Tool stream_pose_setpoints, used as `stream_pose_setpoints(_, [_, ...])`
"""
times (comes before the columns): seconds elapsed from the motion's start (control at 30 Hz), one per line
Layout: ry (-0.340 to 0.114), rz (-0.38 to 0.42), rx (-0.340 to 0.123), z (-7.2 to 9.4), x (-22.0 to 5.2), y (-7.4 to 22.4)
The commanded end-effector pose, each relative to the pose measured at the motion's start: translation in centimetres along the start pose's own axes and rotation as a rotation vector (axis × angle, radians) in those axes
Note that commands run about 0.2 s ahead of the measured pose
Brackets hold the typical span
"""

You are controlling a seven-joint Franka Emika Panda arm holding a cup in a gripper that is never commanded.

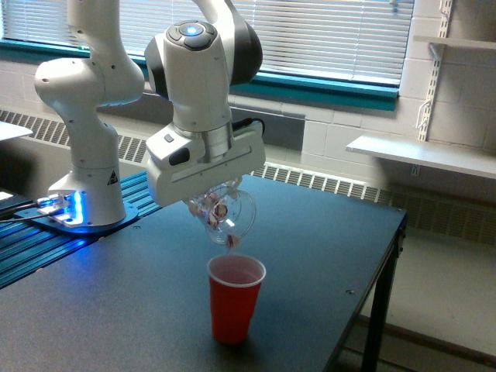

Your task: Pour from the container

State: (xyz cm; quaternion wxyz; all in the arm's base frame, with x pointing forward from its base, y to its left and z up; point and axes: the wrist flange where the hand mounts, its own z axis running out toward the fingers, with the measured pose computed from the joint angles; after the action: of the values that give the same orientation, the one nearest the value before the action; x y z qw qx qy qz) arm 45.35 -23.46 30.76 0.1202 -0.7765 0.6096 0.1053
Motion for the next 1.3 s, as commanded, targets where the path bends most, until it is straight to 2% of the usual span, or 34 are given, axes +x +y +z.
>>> stream_pose_setpoints(0.03, [-0.017, -0.017, 0.002, 0.3, -0.2, -0.5])
stream_pose_setpoints(0.43, [-0.058, -0.020, 0.005, 1.3, -0.9, -1.2])
stream_pose_setpoints(1.0, [-0.085, 0.015, 0.035, 0.7, 0.0, -0.8])
stream_pose_setpoints(1.3, [-0.093, 0.011, 0.045, 0.6, -0.4, -1.0])
